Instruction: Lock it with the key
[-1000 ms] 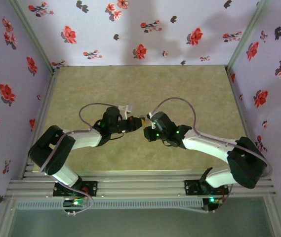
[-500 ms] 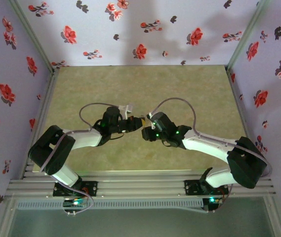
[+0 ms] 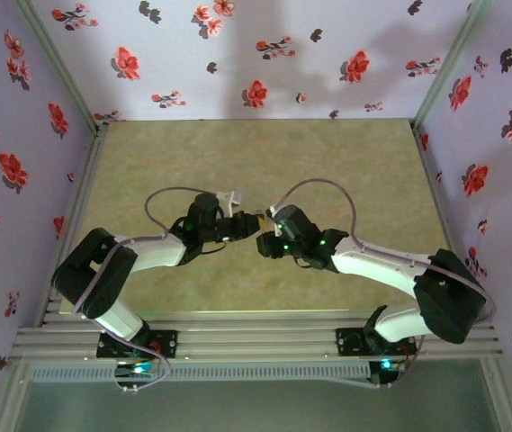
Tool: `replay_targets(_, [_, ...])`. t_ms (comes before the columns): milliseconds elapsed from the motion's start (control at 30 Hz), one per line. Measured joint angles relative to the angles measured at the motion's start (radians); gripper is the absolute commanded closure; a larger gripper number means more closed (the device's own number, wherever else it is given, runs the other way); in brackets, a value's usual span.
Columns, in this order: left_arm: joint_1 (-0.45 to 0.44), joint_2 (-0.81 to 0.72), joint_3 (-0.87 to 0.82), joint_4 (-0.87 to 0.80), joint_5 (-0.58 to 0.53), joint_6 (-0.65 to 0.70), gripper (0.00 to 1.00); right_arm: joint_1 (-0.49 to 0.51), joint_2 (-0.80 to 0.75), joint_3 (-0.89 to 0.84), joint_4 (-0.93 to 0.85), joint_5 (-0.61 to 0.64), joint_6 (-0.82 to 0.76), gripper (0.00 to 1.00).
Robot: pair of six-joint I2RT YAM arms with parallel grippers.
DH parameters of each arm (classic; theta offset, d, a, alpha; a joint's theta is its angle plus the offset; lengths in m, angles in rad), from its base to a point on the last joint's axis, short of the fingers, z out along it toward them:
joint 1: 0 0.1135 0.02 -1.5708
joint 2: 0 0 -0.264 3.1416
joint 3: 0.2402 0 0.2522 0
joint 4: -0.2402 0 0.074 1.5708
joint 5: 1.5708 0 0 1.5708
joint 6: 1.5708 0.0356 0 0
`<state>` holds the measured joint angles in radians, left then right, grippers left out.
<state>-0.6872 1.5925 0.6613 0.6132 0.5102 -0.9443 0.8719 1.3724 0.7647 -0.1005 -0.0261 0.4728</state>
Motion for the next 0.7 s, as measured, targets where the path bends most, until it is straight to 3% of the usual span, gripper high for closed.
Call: replay_targets(700, [0.0,0.0,0.0,0.055,0.026,-0.015,1.0,0.0,0.0,-0.01,0.022,0.019,-0.002,0.82])
